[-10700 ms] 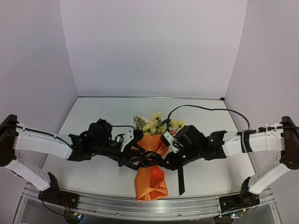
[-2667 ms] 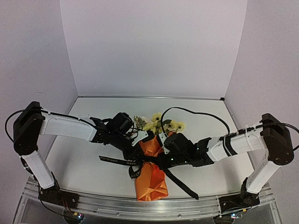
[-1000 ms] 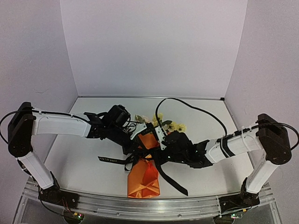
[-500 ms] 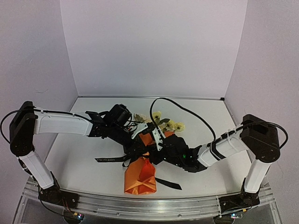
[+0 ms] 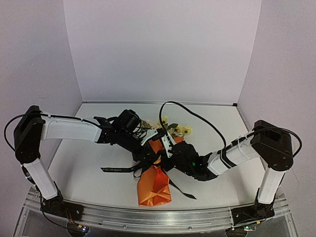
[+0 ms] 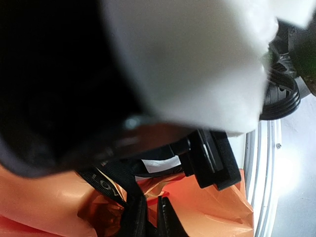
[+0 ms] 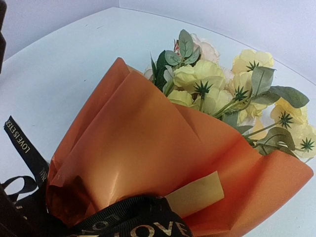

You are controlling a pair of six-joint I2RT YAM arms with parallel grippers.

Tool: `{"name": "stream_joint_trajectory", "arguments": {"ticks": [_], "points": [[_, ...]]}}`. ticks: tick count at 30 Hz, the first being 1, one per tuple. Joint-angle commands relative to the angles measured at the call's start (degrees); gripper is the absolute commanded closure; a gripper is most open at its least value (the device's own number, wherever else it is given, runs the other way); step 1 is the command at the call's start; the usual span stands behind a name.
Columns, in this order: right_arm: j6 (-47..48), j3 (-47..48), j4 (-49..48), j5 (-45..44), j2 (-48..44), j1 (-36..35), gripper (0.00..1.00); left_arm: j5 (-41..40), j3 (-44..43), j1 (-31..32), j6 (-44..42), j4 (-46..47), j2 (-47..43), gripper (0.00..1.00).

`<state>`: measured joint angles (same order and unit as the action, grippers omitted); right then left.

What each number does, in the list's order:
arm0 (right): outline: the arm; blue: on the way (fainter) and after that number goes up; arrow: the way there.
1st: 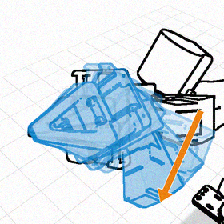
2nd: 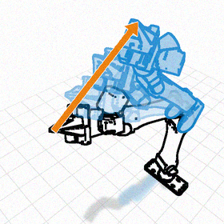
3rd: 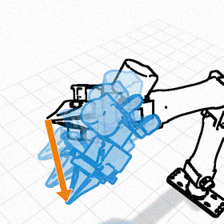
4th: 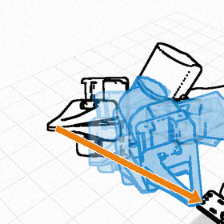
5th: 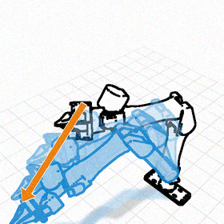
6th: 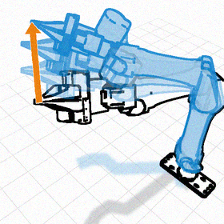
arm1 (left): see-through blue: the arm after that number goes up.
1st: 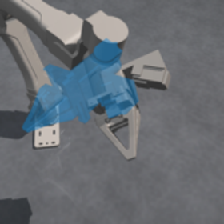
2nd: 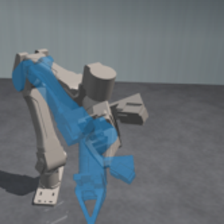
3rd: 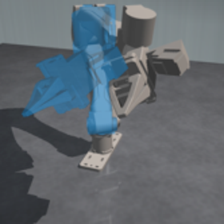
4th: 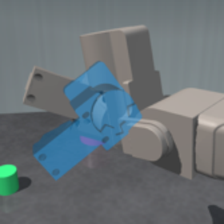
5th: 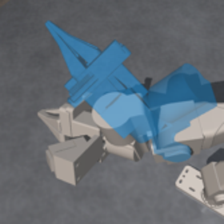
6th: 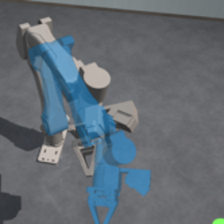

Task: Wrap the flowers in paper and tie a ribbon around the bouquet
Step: Cross the ribbon over the folded bouquet.

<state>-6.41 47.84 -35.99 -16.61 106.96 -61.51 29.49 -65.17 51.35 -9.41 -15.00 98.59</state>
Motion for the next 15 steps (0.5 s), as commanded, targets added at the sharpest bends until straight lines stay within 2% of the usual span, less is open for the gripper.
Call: {"name": "stream_joint_trajectory", "arguments": {"ticks": [1,15], "points": [[6.0,4.3,-3.5,0.6,0.8,-1.4,1.00,-2.2,-2.4,0.6,0.9,0.6,0.5,0.74],[8.1,4.1,-3.5,1.8,1.1,-1.3,1.00,-2.4,-0.2,0.4,2.3,2.7,-6.8,0.55]]}}
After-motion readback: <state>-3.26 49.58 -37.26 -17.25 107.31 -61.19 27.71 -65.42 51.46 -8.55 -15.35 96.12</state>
